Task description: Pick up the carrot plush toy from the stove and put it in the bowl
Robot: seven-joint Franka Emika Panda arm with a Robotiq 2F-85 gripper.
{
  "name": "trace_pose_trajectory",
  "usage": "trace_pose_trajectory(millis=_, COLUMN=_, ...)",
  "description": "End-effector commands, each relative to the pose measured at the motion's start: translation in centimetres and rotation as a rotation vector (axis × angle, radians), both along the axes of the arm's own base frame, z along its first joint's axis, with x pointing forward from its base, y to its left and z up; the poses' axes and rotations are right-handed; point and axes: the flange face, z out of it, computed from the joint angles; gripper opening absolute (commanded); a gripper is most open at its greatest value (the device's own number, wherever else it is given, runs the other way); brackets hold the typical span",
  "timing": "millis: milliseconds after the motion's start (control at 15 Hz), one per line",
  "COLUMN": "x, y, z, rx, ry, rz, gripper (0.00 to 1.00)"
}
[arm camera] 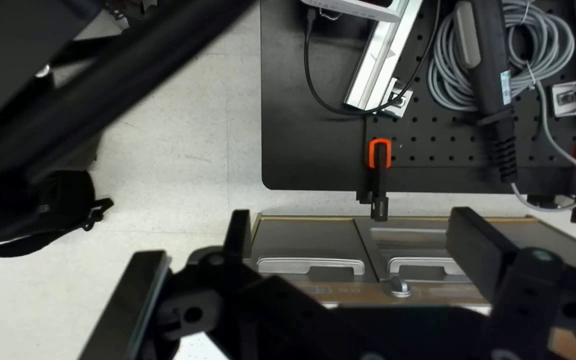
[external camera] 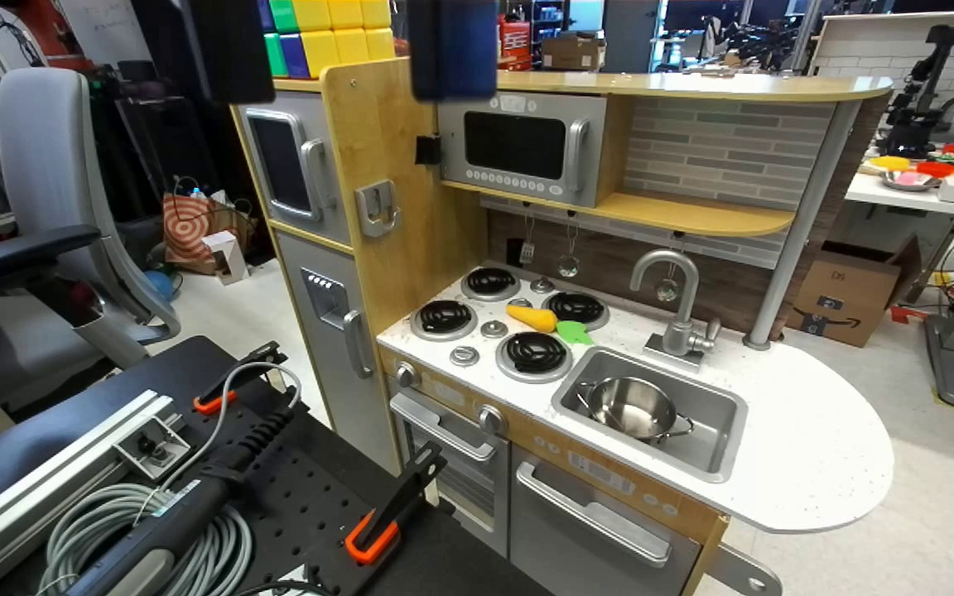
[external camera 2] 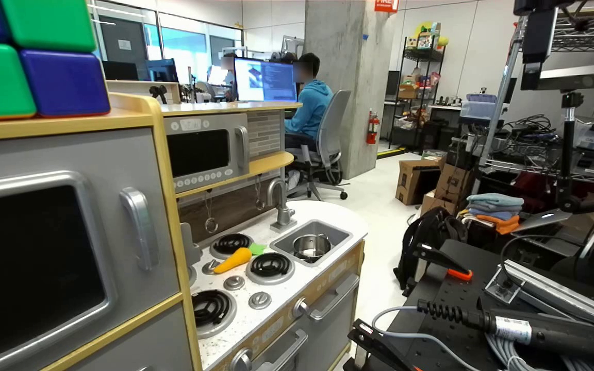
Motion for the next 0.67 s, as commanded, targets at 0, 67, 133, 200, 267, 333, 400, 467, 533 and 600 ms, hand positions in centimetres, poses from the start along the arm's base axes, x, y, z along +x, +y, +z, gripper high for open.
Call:
trace_pose_trajectory(millis=0, x=2.4, y=-0.4, z=-1.3, rx=0.016, ry=0.073, rz=0.184, gripper=1.00)
trace_pose_trajectory(millis=67, x=2.9, y=-0.2, z=-1.6, rx=0.023, ry=0.093, rz=0.233, gripper=1.00)
trace_pose_trajectory(millis=133, x=3.4, y=-0.1, z=-1.9, rx=0.027, ry=0.111, rz=0.280, gripper=1.00)
trace_pose_trajectory(millis=200, x=3.8, y=0.1, z=-2.1, rx=0.030, ry=0.130, rz=0.328, gripper=1.00)
trace_pose_trajectory(millis=267, x=4.1, y=0.1, z=-2.4, rx=0.025, ry=0.151, rz=0.376, gripper=1.00)
trace_pose_trajectory(millis=333, x=4.1, y=0.2, z=-2.8, rx=0.003, ry=0.176, rz=0.418, gripper=1.00)
trace_pose_trajectory(millis=400, x=4.1, y=0.3, z=-3.0, rx=-0.026, ry=0.201, rz=0.452, gripper=1.00)
trace_pose_trajectory(millis=467, x=3.7, y=0.7, z=-3.0, rx=-0.090, ry=0.233, rz=0.454, gripper=1.00)
trace_pose_trajectory(millis=533, x=3.6, y=0.5, z=-3.1, rx=-0.024, ry=0.189, rz=0.397, gripper=1.00)
trace_pose_trajectory(millis=600, x=3.7, y=0.6, z=-3.2, rx=-0.050, ry=0.207, rz=0.415, gripper=1.00)
